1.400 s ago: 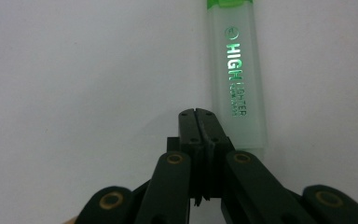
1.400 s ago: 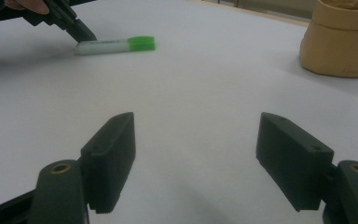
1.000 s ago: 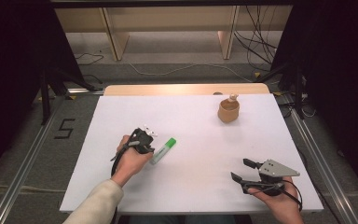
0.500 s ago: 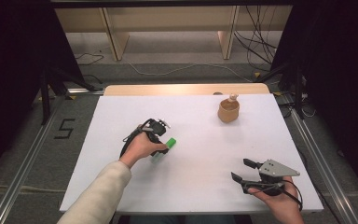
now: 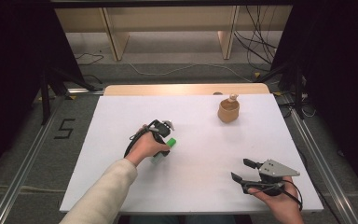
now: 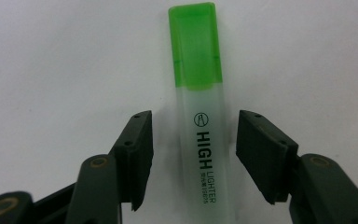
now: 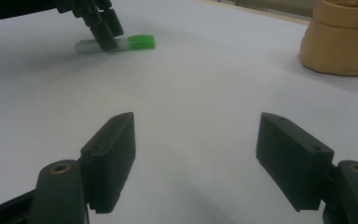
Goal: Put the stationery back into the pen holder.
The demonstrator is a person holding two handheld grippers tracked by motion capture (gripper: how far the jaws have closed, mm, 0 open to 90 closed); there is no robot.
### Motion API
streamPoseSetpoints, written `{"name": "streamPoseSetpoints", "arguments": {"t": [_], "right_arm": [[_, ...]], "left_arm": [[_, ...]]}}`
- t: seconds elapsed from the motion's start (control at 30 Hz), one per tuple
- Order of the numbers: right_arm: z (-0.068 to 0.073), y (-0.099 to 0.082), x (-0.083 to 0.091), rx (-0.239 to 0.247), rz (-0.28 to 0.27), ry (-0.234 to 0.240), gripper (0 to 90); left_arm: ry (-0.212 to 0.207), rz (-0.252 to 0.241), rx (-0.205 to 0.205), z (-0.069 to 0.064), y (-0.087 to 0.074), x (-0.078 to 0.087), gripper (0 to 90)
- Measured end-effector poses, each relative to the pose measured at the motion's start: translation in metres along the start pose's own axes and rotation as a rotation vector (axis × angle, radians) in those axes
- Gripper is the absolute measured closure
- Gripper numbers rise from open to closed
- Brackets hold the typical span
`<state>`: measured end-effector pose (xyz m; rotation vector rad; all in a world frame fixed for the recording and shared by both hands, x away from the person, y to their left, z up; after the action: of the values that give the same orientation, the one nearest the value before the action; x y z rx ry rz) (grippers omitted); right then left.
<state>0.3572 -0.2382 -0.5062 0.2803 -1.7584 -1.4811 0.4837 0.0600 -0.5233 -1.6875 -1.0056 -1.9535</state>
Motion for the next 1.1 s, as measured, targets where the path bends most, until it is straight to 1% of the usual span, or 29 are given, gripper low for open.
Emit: {"name": "streamPoseSetpoints", "arguments": {"t": [0.07,0.17,0.23,0.4,0.57,1.1], "right_arm": [[-0.0001,-0.0001,-0.0001,0.001,0.0,0.0,29.1],[-0.0001,-0.0002,-0.0003,0.001,0.001,0.001,29.1],[0.0001,0.0,-0.0001,0.0,0.001,0.0,29.1],[-0.0002,-0.0002,-0.0002,0.001,0.001,0.0,29.1],[0.0001,0.0001,0.0001,0.001,0.001,-0.001,29.1],[0.0005,0.0003,-0.0001,0.002,0.0,0.001,29.1]], "left_arm": [[-0.004,-0.009,0.012,-0.0019,0.001,-0.0007,47.7],[-0.011,-0.007,0.029,-0.0036,0.0016,-0.0019,49.0],[-0.01,0.007,0.021,-0.0029,0.0011,-0.002,49.9],[-0.018,0.011,0.037,-0.0048,0.0011,-0.0037,51.1],[-0.022,0.027,0.037,-0.0057,0.0005,-0.0049,52.1],[-0.038,0.031,0.06,-0.0037,0.0003,-0.0059,52.9]]}}
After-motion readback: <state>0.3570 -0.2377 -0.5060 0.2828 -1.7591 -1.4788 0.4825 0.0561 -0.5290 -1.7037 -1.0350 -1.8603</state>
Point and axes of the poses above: each handheld gripper's, and its own axes: x roughly backward along the jaws, y roughly out of its top, z roughly to its left, the point moved 7 cm from there along -x, roughly forward along the jaws, and after that the axes turned 1 degree about -z, right-handed, at the moved point
